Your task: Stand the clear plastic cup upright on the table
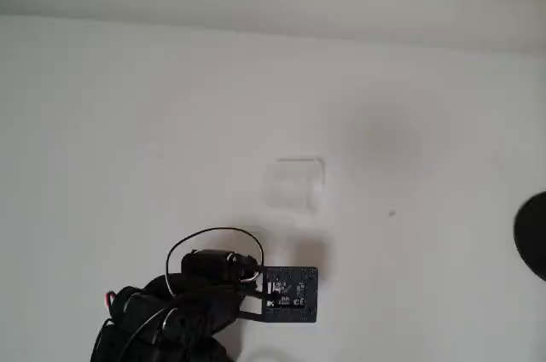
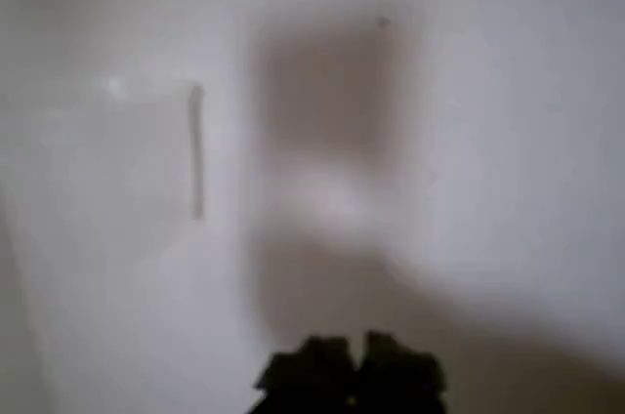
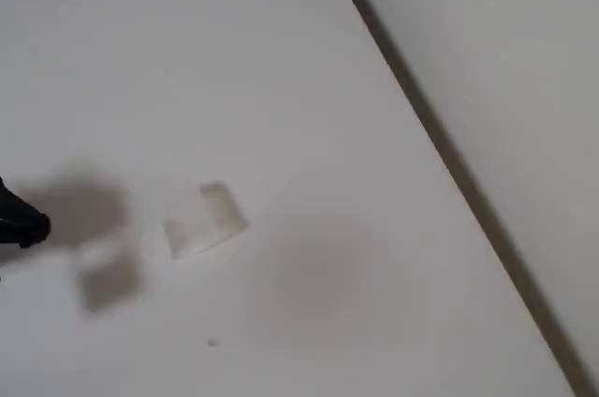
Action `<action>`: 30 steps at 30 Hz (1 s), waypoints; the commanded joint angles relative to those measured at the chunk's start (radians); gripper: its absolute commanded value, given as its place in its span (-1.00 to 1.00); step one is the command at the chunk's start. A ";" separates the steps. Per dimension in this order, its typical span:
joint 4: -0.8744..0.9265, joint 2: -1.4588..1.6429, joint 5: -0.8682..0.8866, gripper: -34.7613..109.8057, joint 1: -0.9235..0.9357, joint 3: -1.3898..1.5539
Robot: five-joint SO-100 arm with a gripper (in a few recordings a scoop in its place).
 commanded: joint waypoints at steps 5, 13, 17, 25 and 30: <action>0.014 0.000 0.006 -0.52 0.002 0.003; 0.014 0.000 -0.028 -0.52 -0.038 0.003; 0.014 0.000 -0.052 -0.38 -0.069 0.003; -0.166 0.000 -0.189 -0.21 -0.043 0.003; -0.222 -0.198 -0.115 -0.01 -0.049 -0.175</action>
